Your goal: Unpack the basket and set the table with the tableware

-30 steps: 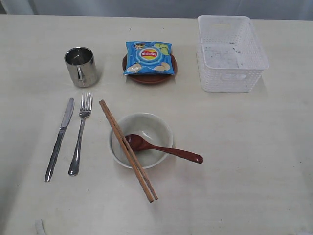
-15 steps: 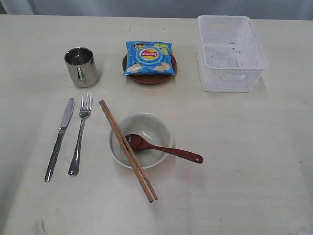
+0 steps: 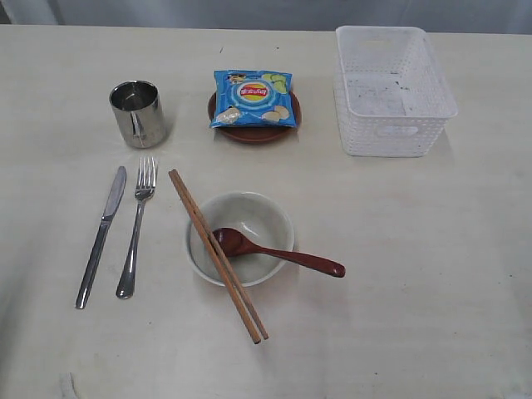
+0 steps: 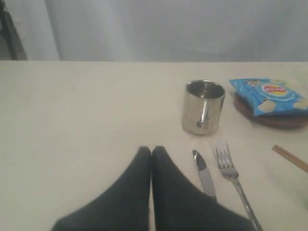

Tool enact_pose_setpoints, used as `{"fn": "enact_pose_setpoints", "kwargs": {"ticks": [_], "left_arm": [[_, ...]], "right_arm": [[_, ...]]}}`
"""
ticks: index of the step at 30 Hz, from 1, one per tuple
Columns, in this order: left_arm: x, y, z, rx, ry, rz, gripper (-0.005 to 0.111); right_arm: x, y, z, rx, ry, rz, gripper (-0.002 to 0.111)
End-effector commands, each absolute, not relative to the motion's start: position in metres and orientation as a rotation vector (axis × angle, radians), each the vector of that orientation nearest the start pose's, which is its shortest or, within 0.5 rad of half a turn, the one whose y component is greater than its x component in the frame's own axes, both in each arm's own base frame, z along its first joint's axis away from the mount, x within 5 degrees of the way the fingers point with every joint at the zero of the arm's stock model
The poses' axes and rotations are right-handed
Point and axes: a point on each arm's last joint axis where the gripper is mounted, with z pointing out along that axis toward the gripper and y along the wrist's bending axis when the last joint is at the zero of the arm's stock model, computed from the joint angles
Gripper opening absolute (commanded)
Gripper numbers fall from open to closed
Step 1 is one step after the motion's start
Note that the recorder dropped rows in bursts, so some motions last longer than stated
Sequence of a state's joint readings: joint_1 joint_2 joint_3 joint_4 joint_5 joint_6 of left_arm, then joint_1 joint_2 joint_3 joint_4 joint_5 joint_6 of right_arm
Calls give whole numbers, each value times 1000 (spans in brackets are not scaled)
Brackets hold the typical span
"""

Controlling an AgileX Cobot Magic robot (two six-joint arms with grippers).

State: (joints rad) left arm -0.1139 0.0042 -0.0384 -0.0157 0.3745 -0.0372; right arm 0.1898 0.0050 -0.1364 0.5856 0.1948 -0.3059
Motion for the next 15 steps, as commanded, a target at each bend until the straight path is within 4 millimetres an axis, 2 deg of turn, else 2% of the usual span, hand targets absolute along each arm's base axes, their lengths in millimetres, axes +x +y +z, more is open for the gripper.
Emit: {"fn": "enact_pose_setpoints", "kwargs": {"ticks": [1,15], "left_arm": [[53,-5,181,23,1848,-113,0],[53,-5,182,25,1825,-111,0]], "right_arm": [[45,18,244,-19,1522,451,-1],[45,18,244,-19,1522,451,-1]]}}
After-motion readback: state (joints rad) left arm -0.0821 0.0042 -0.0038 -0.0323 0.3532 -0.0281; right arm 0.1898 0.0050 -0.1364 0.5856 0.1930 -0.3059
